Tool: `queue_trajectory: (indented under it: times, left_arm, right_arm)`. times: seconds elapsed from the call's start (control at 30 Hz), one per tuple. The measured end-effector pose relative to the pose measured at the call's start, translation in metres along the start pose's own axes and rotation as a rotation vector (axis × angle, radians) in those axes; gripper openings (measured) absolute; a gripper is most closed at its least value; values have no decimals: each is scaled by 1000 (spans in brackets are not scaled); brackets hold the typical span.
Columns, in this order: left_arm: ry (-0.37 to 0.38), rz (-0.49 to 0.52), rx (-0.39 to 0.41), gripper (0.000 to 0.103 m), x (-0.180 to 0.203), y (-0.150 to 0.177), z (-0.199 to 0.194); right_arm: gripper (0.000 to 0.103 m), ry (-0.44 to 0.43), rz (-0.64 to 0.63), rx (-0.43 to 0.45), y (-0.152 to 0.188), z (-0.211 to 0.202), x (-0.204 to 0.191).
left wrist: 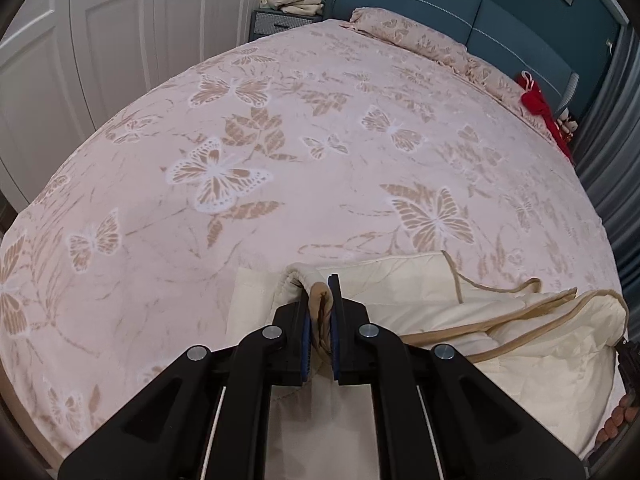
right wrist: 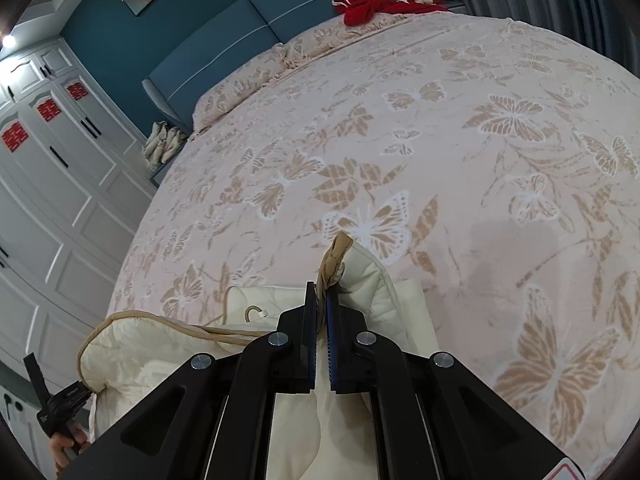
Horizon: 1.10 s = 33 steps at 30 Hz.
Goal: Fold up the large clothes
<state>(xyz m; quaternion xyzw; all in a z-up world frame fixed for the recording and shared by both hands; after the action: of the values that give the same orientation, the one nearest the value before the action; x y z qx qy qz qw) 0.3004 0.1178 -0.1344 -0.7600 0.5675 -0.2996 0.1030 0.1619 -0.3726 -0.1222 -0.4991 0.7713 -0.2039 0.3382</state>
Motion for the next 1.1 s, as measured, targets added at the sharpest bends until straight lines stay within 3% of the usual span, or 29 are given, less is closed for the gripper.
queue_trajectory:
  times: [0.5,0.97,1.03,1.1]
  left_arm:
    - [-40,8,-39,8,-1,8,52]
    - [8,-38,-8,9,-10,18,67]
    - [26,-52,-23,12,-12,14,60]
    - [45,-55,-29,17,-11,8,44]
  right_arm:
    - [4,45,4,-89,17,58,13]
    - [0,88,-9,-104,30,81,19]
    - [1,67,8,-114,26,77,20]
    - [14,25,42,-106,18,63,22]
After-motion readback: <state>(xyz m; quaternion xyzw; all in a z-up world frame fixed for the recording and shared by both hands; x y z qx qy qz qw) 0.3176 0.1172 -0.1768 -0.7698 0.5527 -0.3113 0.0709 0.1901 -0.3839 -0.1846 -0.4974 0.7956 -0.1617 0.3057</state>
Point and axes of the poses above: each gripper's, at about its wrist camera, not at the fingertips, and z roughly the way its jaws point, x to its right, y to its underside, the point moved 4 cm from there along z, roughly the way its jaws point, and after that the axes turned 15 degrees about -z, right-handed, at the moved point
